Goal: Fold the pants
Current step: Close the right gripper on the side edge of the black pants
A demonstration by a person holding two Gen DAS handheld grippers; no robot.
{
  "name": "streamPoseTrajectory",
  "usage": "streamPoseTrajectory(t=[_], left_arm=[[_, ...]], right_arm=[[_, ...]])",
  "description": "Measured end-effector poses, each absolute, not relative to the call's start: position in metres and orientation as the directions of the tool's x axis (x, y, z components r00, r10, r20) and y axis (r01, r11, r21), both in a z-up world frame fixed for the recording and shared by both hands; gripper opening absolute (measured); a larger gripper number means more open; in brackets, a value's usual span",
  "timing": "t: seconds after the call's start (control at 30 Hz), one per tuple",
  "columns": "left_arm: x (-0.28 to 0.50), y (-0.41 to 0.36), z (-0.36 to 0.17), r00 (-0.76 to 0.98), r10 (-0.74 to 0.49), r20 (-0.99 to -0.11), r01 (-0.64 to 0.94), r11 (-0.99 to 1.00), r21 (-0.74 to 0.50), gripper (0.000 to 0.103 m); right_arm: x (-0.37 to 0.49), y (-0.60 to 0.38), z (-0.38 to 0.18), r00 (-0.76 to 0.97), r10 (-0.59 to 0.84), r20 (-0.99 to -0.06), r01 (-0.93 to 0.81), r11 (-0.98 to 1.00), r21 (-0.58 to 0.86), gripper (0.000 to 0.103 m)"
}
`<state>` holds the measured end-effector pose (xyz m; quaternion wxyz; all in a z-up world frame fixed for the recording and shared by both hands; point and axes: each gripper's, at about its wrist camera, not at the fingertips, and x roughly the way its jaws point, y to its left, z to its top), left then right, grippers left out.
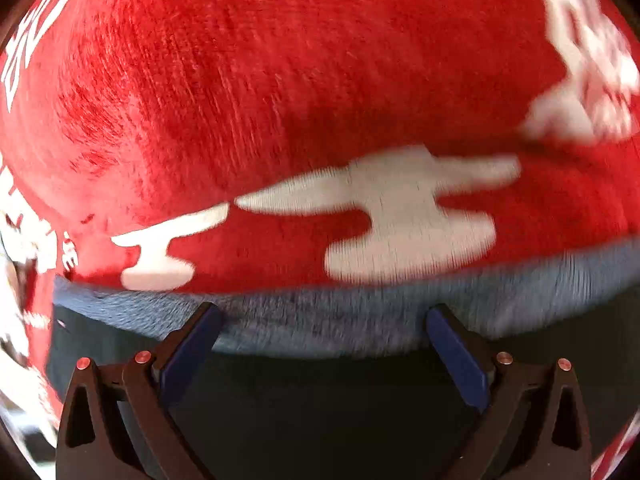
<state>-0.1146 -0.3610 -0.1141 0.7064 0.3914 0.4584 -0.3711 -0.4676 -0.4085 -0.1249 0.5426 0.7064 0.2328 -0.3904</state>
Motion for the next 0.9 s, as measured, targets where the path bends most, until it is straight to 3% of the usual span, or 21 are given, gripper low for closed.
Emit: streamPoseTrajectory(t=[0.1,0.23,0.37,0.47,0.67,0.9], left_arm=[[-0.103,-0.369,-0.113,0.252,-0.129,-0.959,0.866,0.472,0.165,0.103],[-0.117,-0.356,-0.093,0.256,-0.151,-0.955,0.899,0.4,0.178,0.103],[-0.157,-0.331,-0.084,0.16,-0.16,-0.974,0.943,0.317,0.103,0.103],[-0.19,-0.32,-0.092,0.165,-0.161,-0.973,0.96,0.255,0.12,0.103],[-0.2,-0.31,-0.106,0.132,-0.155,-0.979,0.944,0.32,0.077,0.103],[-0.19,-0.313,-0.109,0.125,-0.145,-0.981,0.947,0.314,0.074,0.103]], right_arm=[[-0.465,-0.409,-0.123,0.599,-0.092,-0.796,0.749,-0.288,0.597,0.033],[-0.472,-0.407,-0.125,0.617,-0.102,-0.78,0.726,-0.308,0.615,0.043],[-0.481,-0.406,-0.131,0.634,-0.139,-0.761,0.685,-0.356,0.635,0.043],[-0.487,-0.411,-0.138,0.633,-0.171,-0.755,0.665,-0.38,0.643,0.043],[-0.497,-0.422,-0.157,0.66,-0.217,-0.719,0.589,-0.445,0.675,0.045],[-0.492,-0.44,-0.18,0.688,-0.306,-0.658,0.499,-0.459,0.735,0.059]])
